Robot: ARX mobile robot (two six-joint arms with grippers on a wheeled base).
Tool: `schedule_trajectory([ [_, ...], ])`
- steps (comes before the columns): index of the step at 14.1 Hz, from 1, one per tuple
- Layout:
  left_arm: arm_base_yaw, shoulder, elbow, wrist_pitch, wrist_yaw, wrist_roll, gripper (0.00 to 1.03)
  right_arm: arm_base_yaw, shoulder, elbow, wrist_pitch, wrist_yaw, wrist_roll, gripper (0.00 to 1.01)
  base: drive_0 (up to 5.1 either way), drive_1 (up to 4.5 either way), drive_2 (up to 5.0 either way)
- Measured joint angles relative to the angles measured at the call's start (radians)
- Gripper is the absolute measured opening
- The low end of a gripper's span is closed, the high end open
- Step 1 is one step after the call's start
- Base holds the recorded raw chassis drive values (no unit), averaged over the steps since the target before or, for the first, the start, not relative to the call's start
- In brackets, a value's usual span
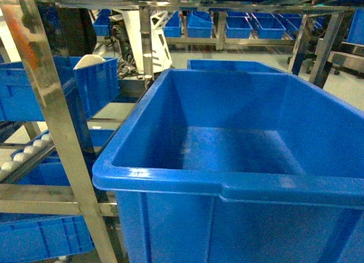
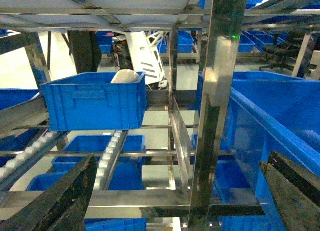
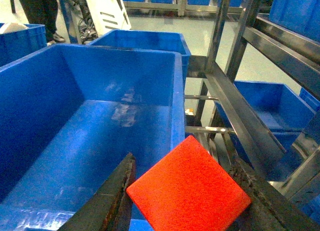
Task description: Place magnetic block on left shelf second layer
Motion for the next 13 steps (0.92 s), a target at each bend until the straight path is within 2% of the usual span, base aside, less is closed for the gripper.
schedule_trajectory([
  [1,0.000,0.000,0.000,0.001,0.000,0.000,0.98,0.003,0.005,0.001,0.002,-0.003,0.005,0.48,0.0,0.00,0.0],
  [2,0.000,0.000,0.000,0.001,-0.001,0.000,0.98,0.024,0.062,0.024,0.017,-0.018,0.028,0.48,0.0,0.00,0.0],
  [4,0.000,0.000,0.000,0.002,-0.001,0.000,0.98,0.074,0.277,0.121,0.118,-0.039,0.059,0.48,0.0,0.00,0.0],
  [5,0.000,0.000,0.000,0.002,0.000,0.000,0.98,0.108,0.386,0.161,0.159,-0.029,0.059,0.48,0.0,0.00,0.0],
  [7,0.000,0.000,0.000,0.002,0.000,0.000,0.98,0.175,0.589,0.262,0.168,-0.012,0.059,0.48,0.0,0.00,0.0],
  [8,0.000,0.000,0.000,0.002,0.000,0.000,0.98,0.193,0.673,0.309,0.177,-0.011,0.061,0.48,0.0,0.00,0.0],
  [9,0.000,0.000,0.000,0.002,0.000,0.000,0.98,0.212,0.768,0.365,0.197,-0.002,0.077,0.48,0.0,0.00,0.0],
  [12,0.000,0.000,0.000,0.002,0.000,0.000,0.98,0.235,0.941,0.476,0.258,0.077,0.116,0.48,0.0,0.00,0.0],
  [13,0.000,0.000,0.000,0.002,-0.001,0.000,0.98,0.240,0.935,0.474,0.290,0.107,0.120,0.57,0.0,0.00,0.0],
])
